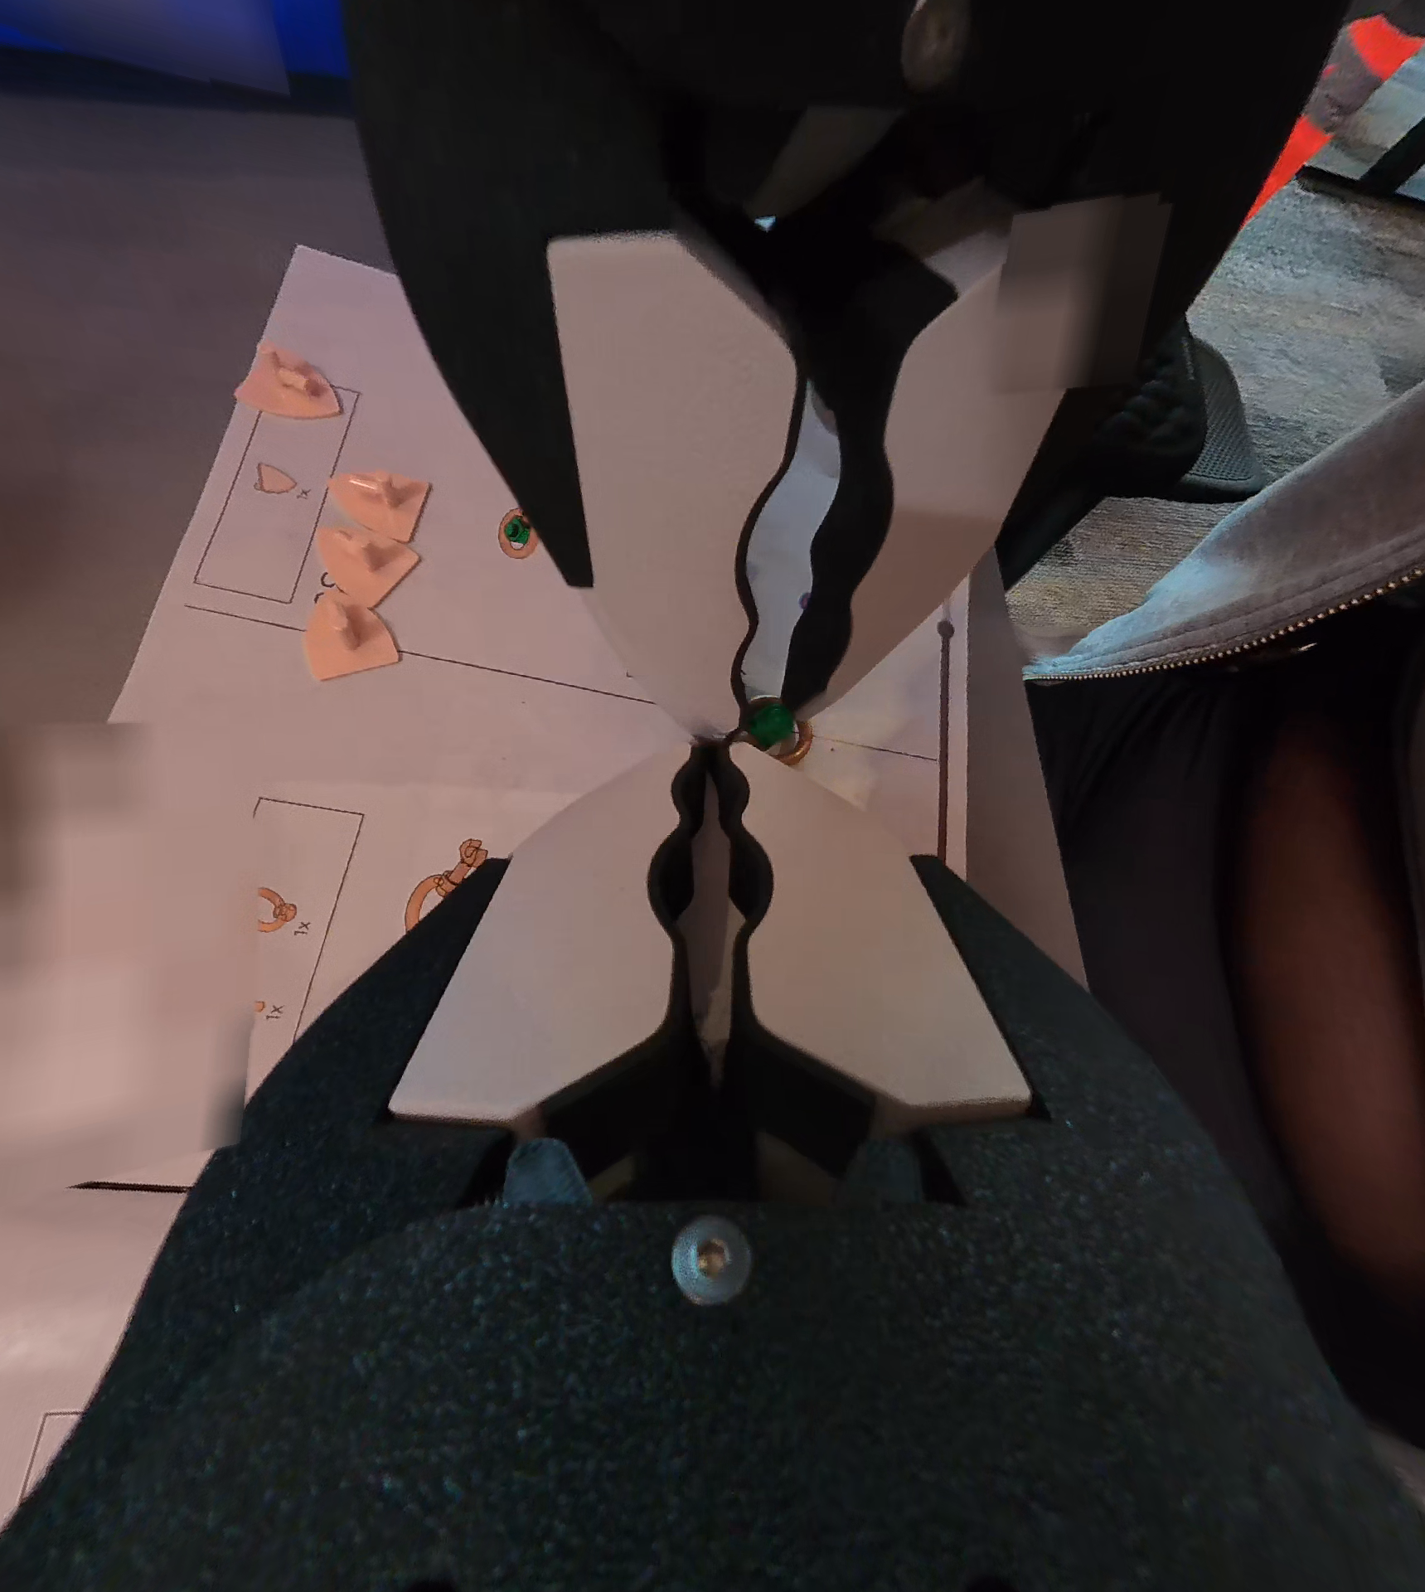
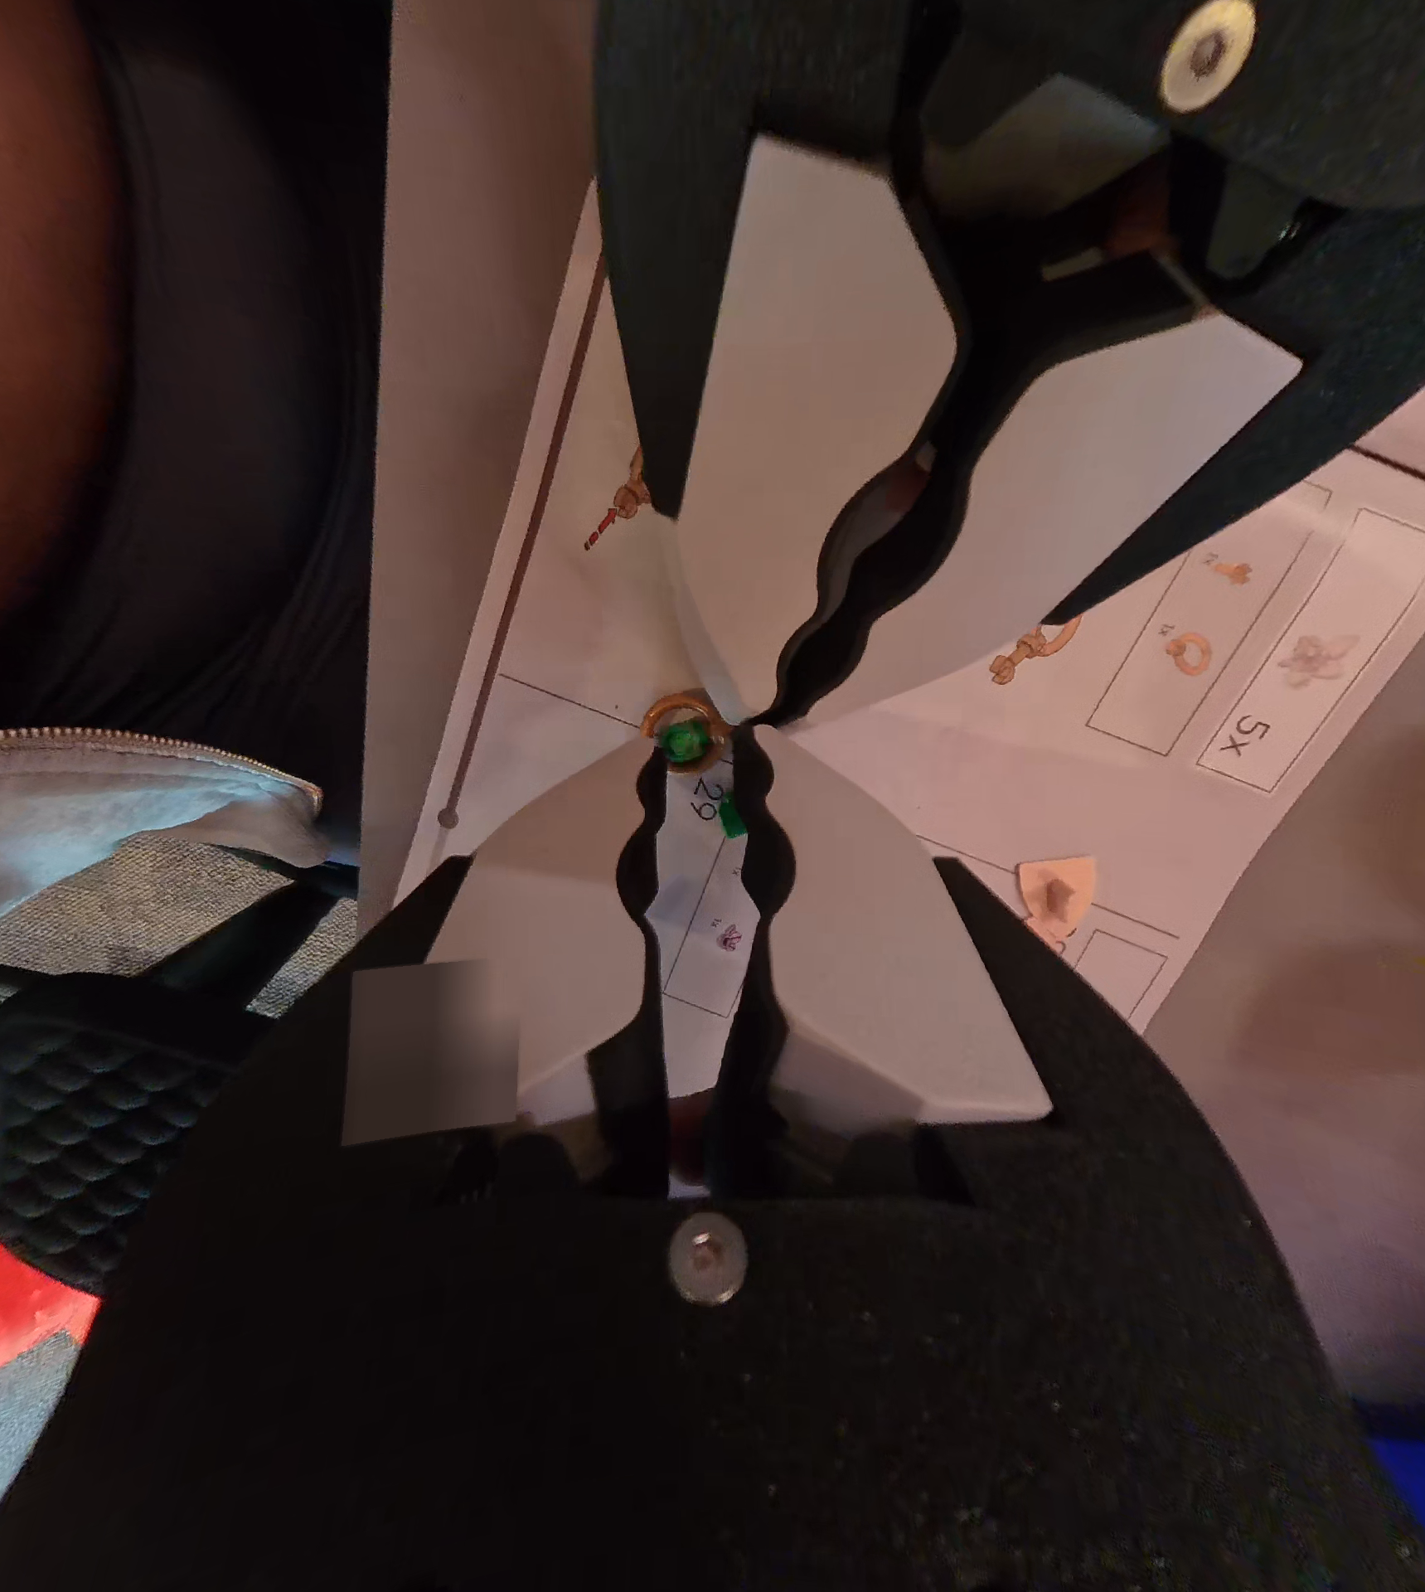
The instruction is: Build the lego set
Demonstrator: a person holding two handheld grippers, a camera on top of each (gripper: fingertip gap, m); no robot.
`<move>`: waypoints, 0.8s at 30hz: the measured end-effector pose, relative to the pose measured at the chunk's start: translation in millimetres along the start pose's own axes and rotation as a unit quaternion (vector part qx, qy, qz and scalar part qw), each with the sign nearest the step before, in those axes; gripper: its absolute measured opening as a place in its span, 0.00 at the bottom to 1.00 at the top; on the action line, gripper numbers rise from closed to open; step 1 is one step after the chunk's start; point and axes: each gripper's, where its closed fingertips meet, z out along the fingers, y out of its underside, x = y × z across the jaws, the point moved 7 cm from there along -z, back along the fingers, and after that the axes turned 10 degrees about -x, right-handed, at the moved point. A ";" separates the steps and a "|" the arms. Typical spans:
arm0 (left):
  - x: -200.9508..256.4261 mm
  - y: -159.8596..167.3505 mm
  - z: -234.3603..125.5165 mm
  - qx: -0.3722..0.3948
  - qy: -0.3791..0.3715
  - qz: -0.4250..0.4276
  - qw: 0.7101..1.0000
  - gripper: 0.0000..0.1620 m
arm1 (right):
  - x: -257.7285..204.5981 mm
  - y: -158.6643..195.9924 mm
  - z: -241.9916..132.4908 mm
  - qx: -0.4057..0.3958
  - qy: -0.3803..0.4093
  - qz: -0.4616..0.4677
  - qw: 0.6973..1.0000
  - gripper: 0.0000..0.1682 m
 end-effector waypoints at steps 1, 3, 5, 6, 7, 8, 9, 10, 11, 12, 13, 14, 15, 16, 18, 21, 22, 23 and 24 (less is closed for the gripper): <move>0.5 0.1 0.1 0.001 -0.003 0.002 1.000 0.01 | -0.8 -0.8 0.1 -0.004 0.006 0.001 1.000 0.09; 0.7 0.2 0.3 0.001 -0.003 0.001 1.000 0.01 | -1.4 -1.6 -0.1 -0.010 0.012 0.007 1.000 0.09; 0.1 0.2 0.5 0.002 0.002 -0.004 1.000 0.01 | -1.9 -1.3 0.1 -0.008 0.014 0.014 1.000 0.08; -0.1 0.6 0.2 0.002 0.004 -0.006 1.000 0.01 | -2.3 -1.3 0.2 -0.005 0.016 0.018 1.000 0.08; -0.3 1.2 0.1 0.002 0.005 -0.009 1.000 0.01 | -3.1 -1.5 0.8 -0.004 0.019 0.027 0.999 0.08; -0.4 1.2 0.1 0.003 0.006 -0.010 1.000 0.01 | -3.9 -1.8 0.8 -0.005 0.025 0.034 0.999 0.08; -0.4 1.3 0.1 0.003 0.006 -0.011 1.000 0.01 | -4.8 -2.3 0.9 -0.007 0.033 0.037 0.999 0.08; -0.2 1.3 0.1 0.004 0.006 -0.011 1.000 0.01 | -5.9 -2.6 0.8 -0.008 0.043 0.037 0.998 0.08; -0.1 1.3 0.2 0.004 0.005 -0.010 1.000 0.01 | -7.8 -2.5 1.0 -0.009 0.051 0.036 0.998 0.08; -0.1 1.4 0.1 0.004 0.005 -0.010 1.000 0.01 | -8.4 -2.5 1.0 -0.008 0.056 0.036 0.998 0.08; -0.1 1.4 0.0 0.004 0.005 -0.010 1.000 0.01 | -8.3 -2.0 1.2 -0.005 0.057 0.040 0.998 0.07; -0.1 1.3 0.0 0.004 0.005 -0.010 1.000 0.01 | -8.0 -1.7 1.3 -0.002 0.052 0.044 0.998 0.07; 0.0 1.2 0.0 0.004 0.005 -0.011 1.000 0.01 | -7.5 -1.5 1.4 0.000 0.048 0.046 0.998 0.07; 0.1 1.2 0.0 0.003 0.007 -0.013 1.000 0.01 | -6.8 -1.1 1.5 0.002 0.044 0.047 0.998 0.08; -0.1 1.2 0.0 0.003 0.007 -0.015 1.000 0.01 | -5.9 -0.4 1.7 0.008 0.035 0.052 0.998 0.08; 0.2 1.5 -0.2 0.003 0.006 -0.014 1.000 0.01 | -7.8 -1.5 2.0 0.005 0.051 0.043 0.998 0.08; 0.1 1.7 0.0 0.002 0.005 -0.015 1.000 0.01 | -9.2 -1.9 2.1 0.003 0.057 0.041 0.998 0.08; 0.0 1.7 0.2 0.002 0.006 -0.015 1.000 0.01 | -11.0 -2.2 2.3 0.002 0.062 0.039 0.997 0.08; 0.0 1.7 0.2 0.002 0.006 -0.015 1.000 0.01 | -11.2 -2.2 3.1 0.002 0.069 0.039 0.997 0.08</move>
